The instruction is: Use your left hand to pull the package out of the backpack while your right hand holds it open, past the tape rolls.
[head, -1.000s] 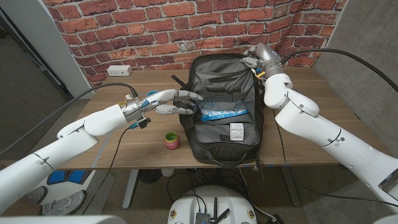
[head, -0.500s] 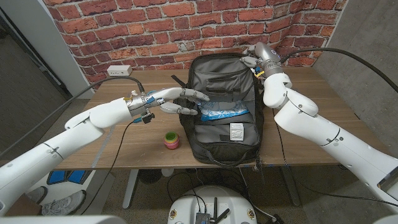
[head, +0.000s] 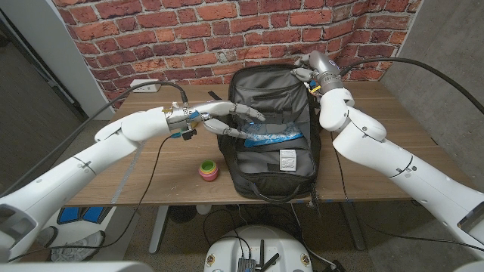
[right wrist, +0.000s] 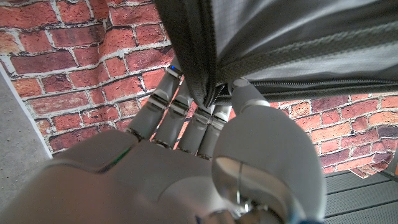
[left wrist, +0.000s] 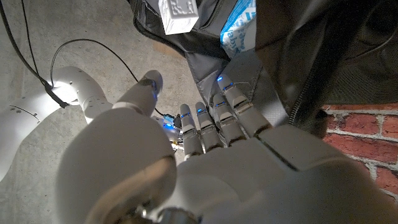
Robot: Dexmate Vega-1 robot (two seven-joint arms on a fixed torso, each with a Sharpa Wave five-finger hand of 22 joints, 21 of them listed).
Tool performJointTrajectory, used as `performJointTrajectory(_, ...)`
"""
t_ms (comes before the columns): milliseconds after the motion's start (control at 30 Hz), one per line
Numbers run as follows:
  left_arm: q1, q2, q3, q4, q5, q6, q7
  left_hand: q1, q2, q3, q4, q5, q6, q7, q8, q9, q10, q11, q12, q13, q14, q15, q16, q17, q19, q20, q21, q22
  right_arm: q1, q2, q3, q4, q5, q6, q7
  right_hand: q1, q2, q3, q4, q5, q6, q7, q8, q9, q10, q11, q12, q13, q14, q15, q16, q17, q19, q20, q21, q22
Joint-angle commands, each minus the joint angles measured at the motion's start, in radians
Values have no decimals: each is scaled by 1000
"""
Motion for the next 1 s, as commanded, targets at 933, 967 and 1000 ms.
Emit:
performJointTrajectory(933, -354, -175, 233, 208, 59, -188, -287, 92, -32, -51, -3, 2, -48, -16, -2, 4, -49, -7, -5, 2, -48, -130, 1, 3, -30, -108, -9, -1, 5, 21, 17, 36, 18, 24, -13, 2, 6, 5, 1, 7, 8, -2, -5, 3, 10, 4, -3, 4, 9, -86, -4, 7, -8, -119, 15, 0)
performJointTrajectory(967, -355, -174, 234, 203, 64, -183, -290, 93, -32, -52, -3, 2, -49, -16, -1, 4, -50, -5, -5, 2, -48, -130, 2, 3, -31, -107, -9, -1, 5, 23, 17, 38, 19, 24, -15, 2, 7, 5, 2, 7, 8, -2, -5, 3, 10, 4, -3, 4, 9, -86, -4, 7, -8, -119, 15, 0)
performJointTrajectory(1000, -356, -174, 236, 197, 71, -179, -293, 95, -33, -52, -3, 2, -50, -15, -1, 4, -51, -3, -5, 2, -48, -130, 2, 3, -30, -107, -8, -1, 5, 22, 17, 38, 19, 26, -14, 2, 7, 6, 1, 7, 8, -2, -6, 3, 11, 2, -3, 4, 9, -86, -4, 8, -8, -119, 16, 0)
